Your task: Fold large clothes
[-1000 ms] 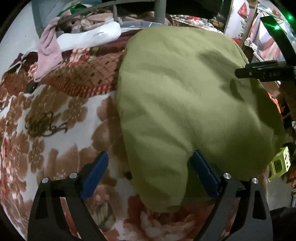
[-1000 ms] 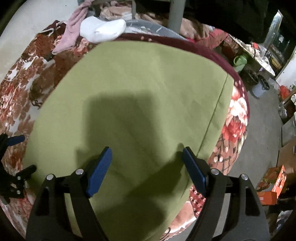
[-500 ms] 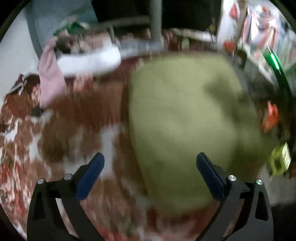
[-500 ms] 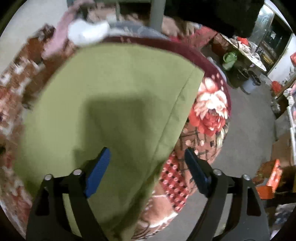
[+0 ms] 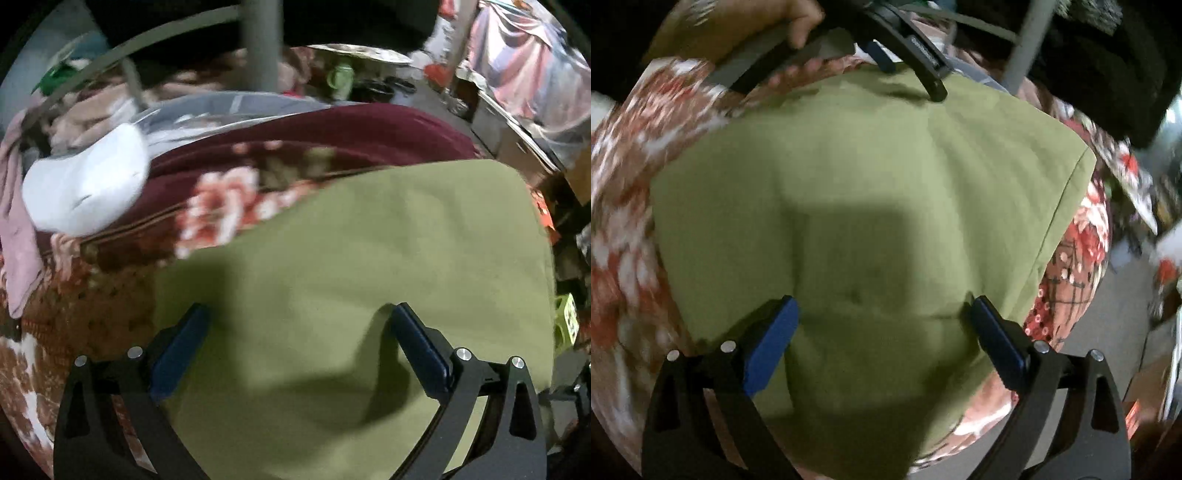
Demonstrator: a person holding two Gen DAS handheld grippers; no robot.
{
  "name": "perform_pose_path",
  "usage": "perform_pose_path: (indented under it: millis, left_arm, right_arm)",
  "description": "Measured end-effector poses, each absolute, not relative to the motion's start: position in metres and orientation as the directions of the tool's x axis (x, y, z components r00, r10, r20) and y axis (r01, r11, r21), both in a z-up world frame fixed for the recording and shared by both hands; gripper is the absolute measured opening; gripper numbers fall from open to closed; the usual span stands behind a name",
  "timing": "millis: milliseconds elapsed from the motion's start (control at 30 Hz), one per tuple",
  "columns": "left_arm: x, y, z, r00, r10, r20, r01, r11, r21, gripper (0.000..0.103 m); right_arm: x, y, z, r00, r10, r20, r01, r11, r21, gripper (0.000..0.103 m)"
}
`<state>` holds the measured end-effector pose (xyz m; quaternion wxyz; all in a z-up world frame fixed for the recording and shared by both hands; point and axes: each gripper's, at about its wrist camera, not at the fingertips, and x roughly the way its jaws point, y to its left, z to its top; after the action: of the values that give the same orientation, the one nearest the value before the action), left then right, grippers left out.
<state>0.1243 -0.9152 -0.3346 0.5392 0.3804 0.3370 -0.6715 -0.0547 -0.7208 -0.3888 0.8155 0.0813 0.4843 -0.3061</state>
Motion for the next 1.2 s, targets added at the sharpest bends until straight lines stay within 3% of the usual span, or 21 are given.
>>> perform_pose_path:
  millis: [100, 200, 367, 533, 667, 767, 833, 933, 1200]
  left_arm:
    - [0.148, -0.914, -0.344, -0.087, -0.439, -0.895, 0.979, -0.206, 0.006, 0.099]
    - [0.180, -0.891, -0.329, -0.088, -0.451, -0.888, 0.995, -0.090, -0.053, 0.097]
    - [0.168, -0.780, -0.282, -0.087, -0.553, -0.828, 0.996, -0.035, -0.082, 0.098]
    - [0.154, -0.707, -0.345, 0.043, -0.392, -0.919, 0.998, 0.049, 0.026, 0.098]
    - [0.172, -0.659, -0.349, 0.019, -0.467, -0.884, 0.988, 0.146, -0.055, 0.099]
    - [0.165, -0.633, -0.345, 0.048, -0.441, -0.896, 0.989, 0.145, -0.018, 0.099]
    - [0.158, -0.610, -0.327, 0.033, -0.451, -0.892, 0.984, 0.172, -0.051, 0.098]
    - [0.141, -0.577, -0.269, 0.066, -0.582, -0.810, 0.972, 0.219, -0.079, 0.098]
    - [0.093, -0.532, -0.155, 0.051, -0.668, -0.743, 0.962, 0.232, -0.143, 0.098]
  right_arm:
    - [-0.073, -0.724, -0.398, 0.354, -0.385, -0.852, 0.572, 0.810, -0.129, 0.096]
    - [-0.098, -0.732, -0.404, 0.326, -0.313, -0.892, 0.635, 0.772, -0.039, 0.097]
    - [-0.098, -0.717, -0.353, 0.393, -0.354, -0.849, 0.636, 0.772, -0.027, 0.096]
    - [-0.083, -0.722, -0.361, 0.359, -0.346, -0.867, 0.672, 0.741, -0.017, 0.097]
    - [-0.102, -0.730, -0.392, 0.254, -0.325, -0.911, 0.761, 0.649, -0.020, 0.096]
    - [-0.110, -0.720, -0.376, 0.214, -0.364, -0.906, 0.780, 0.622, -0.066, 0.096]
    - [-0.116, -0.708, -0.350, 0.251, -0.365, -0.896, 0.795, 0.606, -0.025, 0.097]
    - [-0.118, -0.691, -0.313, 0.301, -0.358, -0.884, 0.797, 0.603, 0.027, 0.097]
    - [-0.135, -0.633, -0.188, 0.379, -0.447, -0.810, 0.800, 0.599, 0.043, 0.098]
